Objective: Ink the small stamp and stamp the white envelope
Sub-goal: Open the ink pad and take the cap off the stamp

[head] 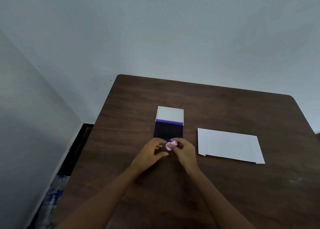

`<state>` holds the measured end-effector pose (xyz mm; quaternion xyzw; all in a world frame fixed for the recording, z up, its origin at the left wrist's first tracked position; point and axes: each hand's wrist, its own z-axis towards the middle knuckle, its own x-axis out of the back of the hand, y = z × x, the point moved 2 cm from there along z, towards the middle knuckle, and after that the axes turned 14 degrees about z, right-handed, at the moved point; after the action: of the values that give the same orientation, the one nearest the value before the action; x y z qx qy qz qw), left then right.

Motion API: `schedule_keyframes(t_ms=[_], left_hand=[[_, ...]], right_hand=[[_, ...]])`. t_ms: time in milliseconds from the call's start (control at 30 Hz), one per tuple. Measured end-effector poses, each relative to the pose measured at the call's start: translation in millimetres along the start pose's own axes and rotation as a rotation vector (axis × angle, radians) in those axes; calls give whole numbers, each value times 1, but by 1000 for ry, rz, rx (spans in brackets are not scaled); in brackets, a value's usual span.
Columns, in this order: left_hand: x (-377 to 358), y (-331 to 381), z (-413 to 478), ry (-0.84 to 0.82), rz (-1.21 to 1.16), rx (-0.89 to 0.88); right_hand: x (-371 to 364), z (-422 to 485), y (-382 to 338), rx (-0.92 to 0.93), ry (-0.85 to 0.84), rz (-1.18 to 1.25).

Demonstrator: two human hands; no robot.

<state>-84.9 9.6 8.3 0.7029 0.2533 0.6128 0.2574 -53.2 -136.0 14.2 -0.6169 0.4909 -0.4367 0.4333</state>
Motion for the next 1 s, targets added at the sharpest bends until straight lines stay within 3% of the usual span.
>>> schedule_keyframes(t_ms=[200, 533, 600, 733, 900, 1000], left_hand=[[-12, 16, 0, 129, -384, 183], [5, 28, 8, 119, -534, 167], [7, 26, 10, 138, -542, 217], [7, 20, 15, 50, -210, 162], [-8, 22, 21, -108, 287, 2], [-15, 23, 26, -191, 450, -81]], right_hand=[[2, -10, -3, -254, 87, 360], [13, -7, -8, -302, 35, 449], [18, -2, -10, -326, 29, 618], [27, 3, -18, -497, 77, 1216], [29, 7, -24, -580, 108, 1402], [30, 11, -24, -592, 94, 1421]])
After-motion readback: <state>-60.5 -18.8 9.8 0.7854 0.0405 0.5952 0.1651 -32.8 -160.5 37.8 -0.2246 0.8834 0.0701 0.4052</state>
